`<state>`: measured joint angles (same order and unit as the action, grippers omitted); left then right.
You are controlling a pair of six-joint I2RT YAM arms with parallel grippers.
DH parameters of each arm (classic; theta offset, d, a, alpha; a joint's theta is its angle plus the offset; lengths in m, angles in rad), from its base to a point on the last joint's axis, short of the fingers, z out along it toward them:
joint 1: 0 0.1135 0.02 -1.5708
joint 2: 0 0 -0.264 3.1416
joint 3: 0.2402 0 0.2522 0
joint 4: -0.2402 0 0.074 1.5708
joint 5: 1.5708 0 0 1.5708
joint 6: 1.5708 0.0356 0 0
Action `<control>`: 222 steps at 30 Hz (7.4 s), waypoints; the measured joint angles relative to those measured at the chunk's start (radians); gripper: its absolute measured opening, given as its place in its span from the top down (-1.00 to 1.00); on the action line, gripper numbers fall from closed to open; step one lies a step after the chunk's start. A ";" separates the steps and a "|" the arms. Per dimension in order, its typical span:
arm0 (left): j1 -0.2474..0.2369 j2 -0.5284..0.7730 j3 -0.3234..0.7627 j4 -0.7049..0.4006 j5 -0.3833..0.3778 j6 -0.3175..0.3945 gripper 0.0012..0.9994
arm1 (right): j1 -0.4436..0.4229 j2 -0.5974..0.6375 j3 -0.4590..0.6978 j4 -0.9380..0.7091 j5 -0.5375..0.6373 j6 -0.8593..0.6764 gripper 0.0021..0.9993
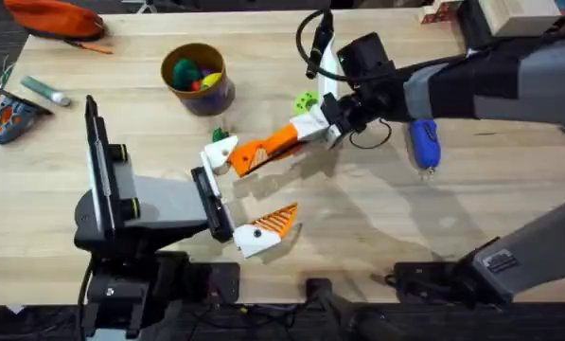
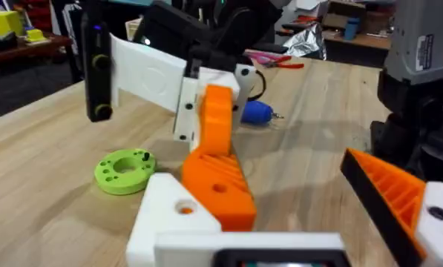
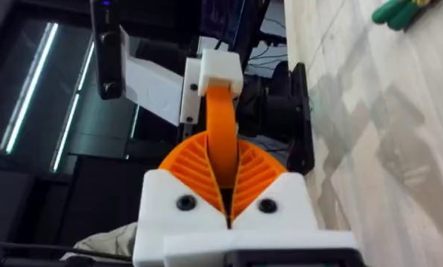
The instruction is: Pick up the gripper from the table and insert it into the empty holder that is missing its gripper. Then pick up a screw, insert it into the mounting hole, and use the screwdriver to tighten it. Finally, clean up the table by picking up the vegetable and placing it into the bucket.
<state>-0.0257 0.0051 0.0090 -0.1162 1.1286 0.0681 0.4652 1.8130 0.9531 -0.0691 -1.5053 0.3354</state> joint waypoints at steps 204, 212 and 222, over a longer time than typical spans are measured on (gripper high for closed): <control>0.007 0.014 0.000 0.008 -0.076 -0.066 -0.97 | 0.112 -0.125 -0.164 0.559 0.429 0.662 1.00; 0.007 0.014 0.000 0.008 -0.076 -0.069 -0.97 | 0.111 -0.125 -0.164 0.559 0.436 0.668 1.00; 0.008 0.014 0.000 0.008 -0.078 -0.073 -0.97 | 0.118 -0.126 -0.164 0.560 0.439 0.673 1.00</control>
<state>-0.0177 0.0189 0.0086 -0.1081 1.0504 -0.0048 0.5827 1.6875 0.7891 0.4911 -1.0660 1.0085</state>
